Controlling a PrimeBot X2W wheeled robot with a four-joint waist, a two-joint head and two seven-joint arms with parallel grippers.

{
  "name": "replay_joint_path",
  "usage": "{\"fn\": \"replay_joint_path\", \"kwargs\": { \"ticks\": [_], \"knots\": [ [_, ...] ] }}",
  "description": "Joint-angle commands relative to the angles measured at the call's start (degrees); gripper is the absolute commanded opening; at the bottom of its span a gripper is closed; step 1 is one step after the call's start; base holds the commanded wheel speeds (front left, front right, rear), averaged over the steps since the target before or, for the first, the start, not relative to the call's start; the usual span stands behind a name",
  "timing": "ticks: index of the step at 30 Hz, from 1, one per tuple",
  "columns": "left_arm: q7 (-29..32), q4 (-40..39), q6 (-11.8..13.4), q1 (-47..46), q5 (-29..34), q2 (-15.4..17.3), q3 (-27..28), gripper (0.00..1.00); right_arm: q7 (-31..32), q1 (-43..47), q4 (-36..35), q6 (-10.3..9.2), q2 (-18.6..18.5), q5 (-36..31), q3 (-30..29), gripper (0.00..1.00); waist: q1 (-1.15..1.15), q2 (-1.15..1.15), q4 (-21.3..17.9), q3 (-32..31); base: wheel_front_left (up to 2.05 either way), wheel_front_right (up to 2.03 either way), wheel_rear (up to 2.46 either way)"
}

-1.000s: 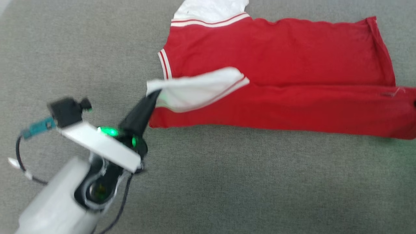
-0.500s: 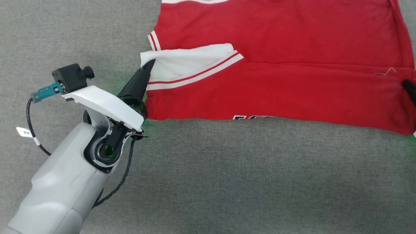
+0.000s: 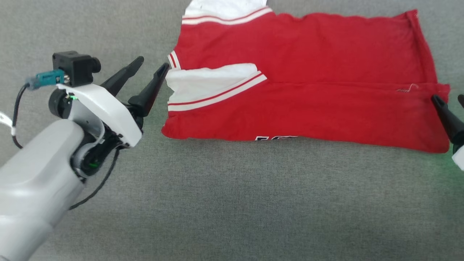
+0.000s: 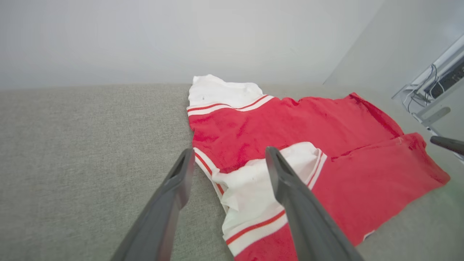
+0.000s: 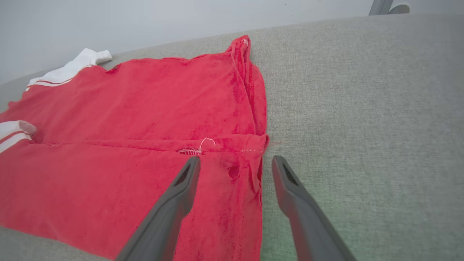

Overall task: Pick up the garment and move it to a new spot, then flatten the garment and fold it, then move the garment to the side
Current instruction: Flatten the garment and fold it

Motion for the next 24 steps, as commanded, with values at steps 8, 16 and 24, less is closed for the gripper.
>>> {"fn": "replay_joint_path", "kwargs": {
  "ticks": [8,16,24],
  "knots": [
    [25.4,-8.6,5.9,-0.6,-2.7,6.9,-7.5,1.00,-1.0,4.0,-3.5,-0.03,1.1,-0.2,-0.2,1.00,0.00,0.00,-1.5,-3.3,0.00,0.00,0.00],
    [35.8,-10.6,10.1,0.7,-10.6,6.9,-7.1,1.00,-0.1,2.7,-5.0,-0.03,2.2,0.6,0.7,1.00,0.00,0.00,-3.8,-0.6,0.00,0.00,0.00],
    [39.8,-4.3,8.6,0.8,-13.6,4.2,-8.2,0.00,0.6,1.6,-5.0,-0.03,1.6,0.5,1.5,1.00,0.00,0.00,-5.4,0.6,0.00,0.00,0.00]
  ]
}}
